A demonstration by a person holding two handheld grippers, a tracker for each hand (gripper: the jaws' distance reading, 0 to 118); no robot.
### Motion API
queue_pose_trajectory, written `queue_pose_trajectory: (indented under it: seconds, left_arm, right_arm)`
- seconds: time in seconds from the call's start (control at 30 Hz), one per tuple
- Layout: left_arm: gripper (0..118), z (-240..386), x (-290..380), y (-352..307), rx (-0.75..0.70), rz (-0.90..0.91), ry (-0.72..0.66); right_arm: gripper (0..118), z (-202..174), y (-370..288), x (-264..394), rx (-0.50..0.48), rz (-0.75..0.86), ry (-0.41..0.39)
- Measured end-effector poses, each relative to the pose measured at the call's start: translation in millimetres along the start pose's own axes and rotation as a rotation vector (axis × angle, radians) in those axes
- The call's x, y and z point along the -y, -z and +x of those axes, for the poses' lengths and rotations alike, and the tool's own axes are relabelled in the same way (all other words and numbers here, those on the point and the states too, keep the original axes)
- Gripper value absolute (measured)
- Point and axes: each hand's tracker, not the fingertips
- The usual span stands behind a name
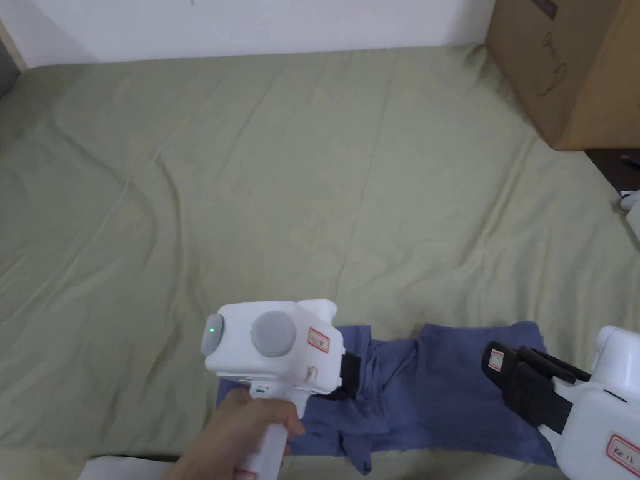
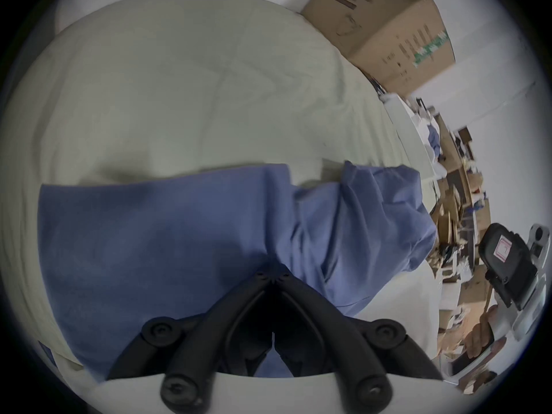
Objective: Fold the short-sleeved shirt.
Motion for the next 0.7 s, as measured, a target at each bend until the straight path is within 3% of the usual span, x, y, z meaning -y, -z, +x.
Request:
queue_pose_trajectory:
  seconds: [0.13,0.27,0.37,0.5,0.53,0.63,0.67,0.7]
  left_arm:
    - [0,17.4,-2.8,-8.5,0.043,0.022,0.042]
    - [0,15.3,2.3,-42.1,0.176,0.068,0.055]
    - [0,-12.4,11.2,-76.3,0.236,0.14,0.016]
    - [2,-91.1,27.2,-110.6,0.284,0.214,-0.143]
    - [9,-111.7,32.7,-116.5,0.272,0.204,-0.191]
    - [91,-161.8,49.7,-127.5,0.258,0.238,-0.287]
    - [105,-172.3,54.4,-128.0,0.254,0.235,-0.306]
    - [105,-182.5,58.2,-128.6,0.254,0.231,-0.326]
  right_arm:
    - [0,5.0,-1.1,-1.8,0.01,-0.006,0.008]
    - [0,0.6,-3.8,-5.5,0.015,-0.003,-0.017]
    - [0,-3.7,-5.4,-6.7,0.013,0.007,-0.034]
    - [0,-11.9,-3.5,-6.1,0.008,0.018,-0.046]
    - [0,-14.5,-2.2,-6.0,0.006,0.02,-0.048]
    - [0,-23.8,3.2,-5.2,0.0,0.024,-0.058]
    - [0,-27.0,5.3,-5.2,-0.002,0.022,-0.064]
    - [0,-31.1,7.6,-5.2,-0.001,0.018,-0.073]
